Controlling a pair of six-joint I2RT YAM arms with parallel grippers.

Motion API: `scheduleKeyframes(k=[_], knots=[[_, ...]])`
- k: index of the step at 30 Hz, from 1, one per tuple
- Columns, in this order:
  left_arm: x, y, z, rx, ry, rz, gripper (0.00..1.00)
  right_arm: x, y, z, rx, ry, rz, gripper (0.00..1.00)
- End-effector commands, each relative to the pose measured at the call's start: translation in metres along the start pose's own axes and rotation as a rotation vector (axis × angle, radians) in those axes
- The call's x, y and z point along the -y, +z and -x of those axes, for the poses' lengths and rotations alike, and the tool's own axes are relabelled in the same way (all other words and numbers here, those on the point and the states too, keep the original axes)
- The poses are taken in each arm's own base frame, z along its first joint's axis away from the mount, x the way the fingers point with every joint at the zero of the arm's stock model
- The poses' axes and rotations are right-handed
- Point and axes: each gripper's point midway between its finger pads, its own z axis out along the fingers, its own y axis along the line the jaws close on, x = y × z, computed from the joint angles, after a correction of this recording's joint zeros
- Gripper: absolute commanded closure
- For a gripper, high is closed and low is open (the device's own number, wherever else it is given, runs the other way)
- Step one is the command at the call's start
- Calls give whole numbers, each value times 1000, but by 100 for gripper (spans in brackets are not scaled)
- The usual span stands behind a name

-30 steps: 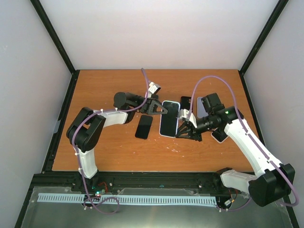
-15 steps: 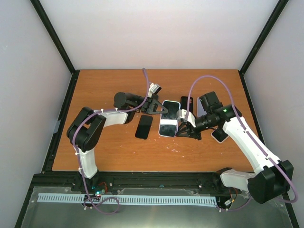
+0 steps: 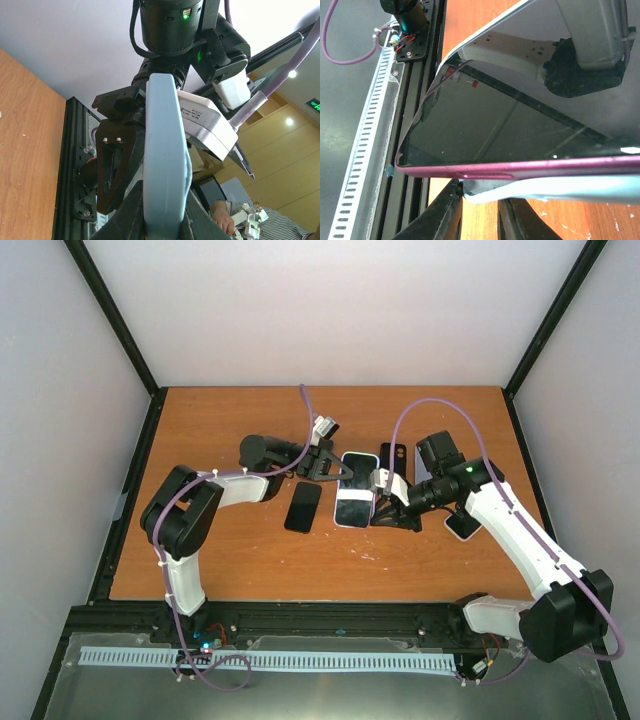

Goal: Take the phone out of the phone case
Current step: Remove the phone case from the phone.

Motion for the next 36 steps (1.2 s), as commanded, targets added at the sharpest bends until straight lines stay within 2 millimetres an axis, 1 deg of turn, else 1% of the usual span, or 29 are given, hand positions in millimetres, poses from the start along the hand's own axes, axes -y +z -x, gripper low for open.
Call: scheduleKeyframes(k=[1, 6, 9, 11, 16, 18, 22, 27, 30, 33, 36], knots=[[55, 17, -31, -134, 244, -66, 100, 63, -7, 13, -2, -141, -246, 80], [54, 17, -33, -136, 239, -64, 100, 67, -6, 10, -8, -131, -259, 80], [54, 17, -34, -136, 239, -64, 100, 71, -6, 12, 1, -106, -262, 80], [53, 17, -35, -138, 236, -64, 100, 73, -11, 18, 40, -67, -258, 80], [50, 17, -33, -135, 226, -62, 100, 78, -24, 45, 188, 74, -194, 75], [47, 18, -33, -135, 219, -60, 100, 82, -24, 50, 213, 133, -176, 73], [39, 20, -33, -138, 203, -55, 100, 90, -26, 59, 260, 231, -140, 72], [33, 30, -38, -154, 198, -61, 100, 104, -37, 64, 317, 321, -165, 68], [28, 46, -45, -202, 185, -77, 100, 115, -46, 62, 350, 367, -184, 67], [20, 58, -49, -232, 164, -82, 100, 113, -50, 64, 393, 397, -115, 66], [11, 66, -48, -242, 147, -73, 100, 102, -54, 69, 446, 393, -11, 60]])
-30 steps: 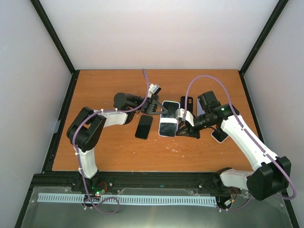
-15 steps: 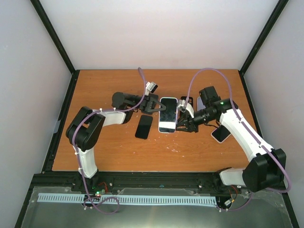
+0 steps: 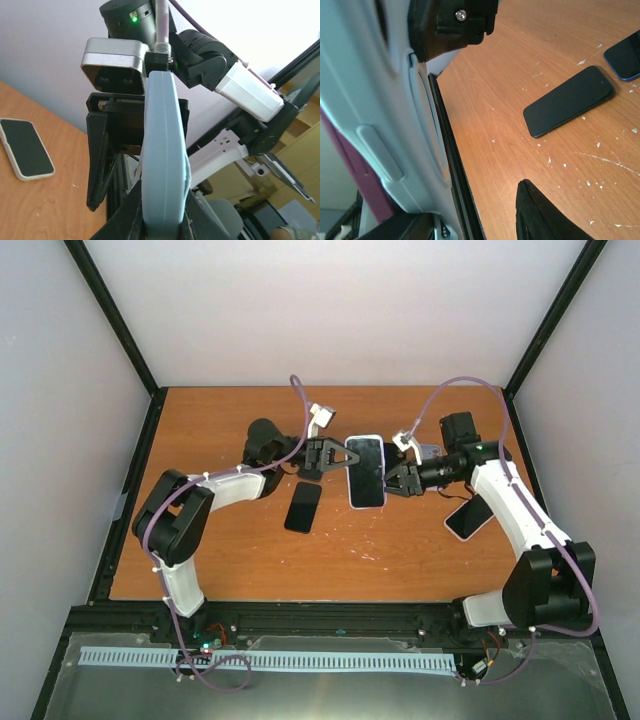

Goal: Take the phone out of the phone case
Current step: Remove the phone case from the phone.

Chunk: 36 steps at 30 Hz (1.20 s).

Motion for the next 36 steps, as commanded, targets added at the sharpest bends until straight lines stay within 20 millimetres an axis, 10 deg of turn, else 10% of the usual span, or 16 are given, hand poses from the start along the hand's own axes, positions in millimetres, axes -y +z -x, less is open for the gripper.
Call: scheduleKeyframes(k=[1, 13, 26, 31, 36], knots=[[40, 54, -78, -361, -56, -177, 100, -5, -14, 66, 199, -269, 85, 59], [-8, 41, -43, -233, -79, -18, 97, 11, -9, 39, 185, -145, 105, 97], [-87, -29, 27, 147, -54, 542, 38, 86, 2, 0, 197, 124, -52, 97], [-110, -69, 25, 235, -11, 887, 37, 116, -2, -3, 217, 212, -217, 97], [-119, -53, 3, 138, 148, 1083, 37, 144, -13, -6, 265, 339, -394, 97]])
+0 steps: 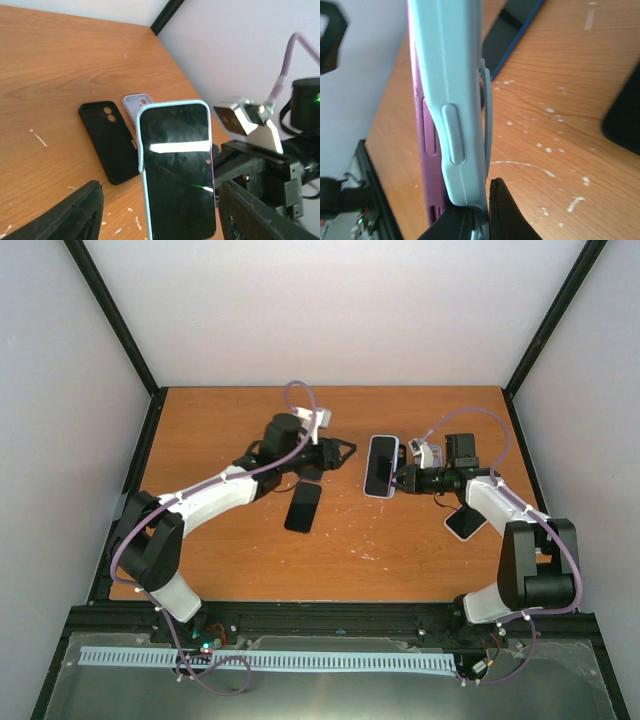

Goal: Take the phone out of the phone case
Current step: Remove the phone case from the phone.

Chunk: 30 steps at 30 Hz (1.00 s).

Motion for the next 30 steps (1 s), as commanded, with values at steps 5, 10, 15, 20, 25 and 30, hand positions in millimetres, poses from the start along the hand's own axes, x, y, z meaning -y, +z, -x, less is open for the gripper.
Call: scheduleKeyframes(k=[5, 10, 15, 20, 25, 30], knots=[[10, 35, -51, -65, 396, 312, 37, 28, -6, 22, 101, 134, -166, 97], [30, 57, -72, -82, 558, 344, 37, 31, -4, 19, 87, 170, -170, 97], [37, 72, -86, -103, 629, 353, 37, 28, -7, 19, 109, 164, -174, 97], [38, 79, -92, -117, 633, 350, 37, 28, -8, 20, 109, 172, -174, 97], [35, 81, -92, -111, 641, 363, 36, 29, -11, 22, 126, 185, -194, 97], [32, 78, -92, -97, 660, 370, 36, 31, -13, 24, 138, 192, -216, 97]])
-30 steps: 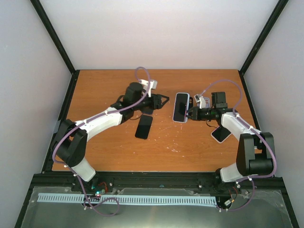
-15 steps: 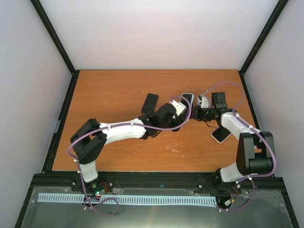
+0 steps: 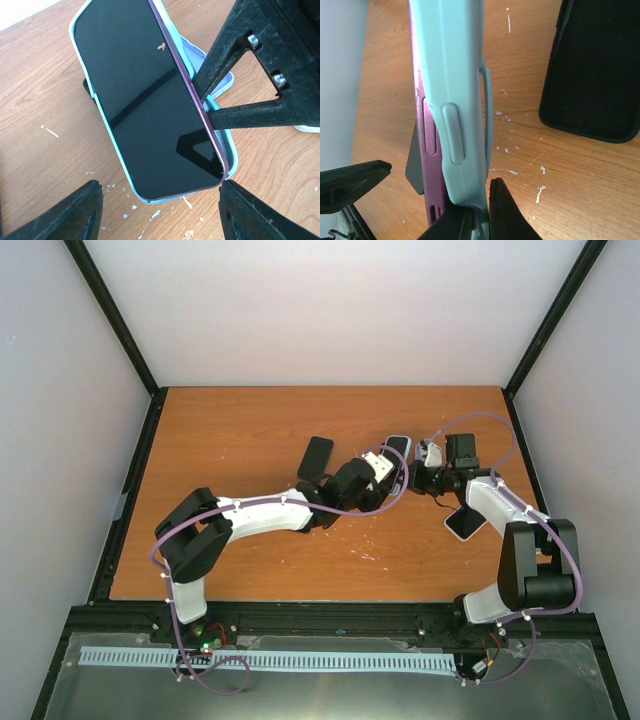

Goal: Take the phone out of the phone case
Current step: Remove the phone case from the phone.

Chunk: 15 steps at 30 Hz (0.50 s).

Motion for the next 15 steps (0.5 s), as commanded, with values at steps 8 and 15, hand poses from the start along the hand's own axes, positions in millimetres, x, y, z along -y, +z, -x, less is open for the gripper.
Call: scheduleKeyframes(k=[8, 15], knots=[[17, 5, 17, 69, 57, -37, 36, -10, -11, 18, 79, -32, 11, 97], [27, 15, 20, 73, 62, -76, 36, -11, -10, 17, 71, -27, 16, 97]])
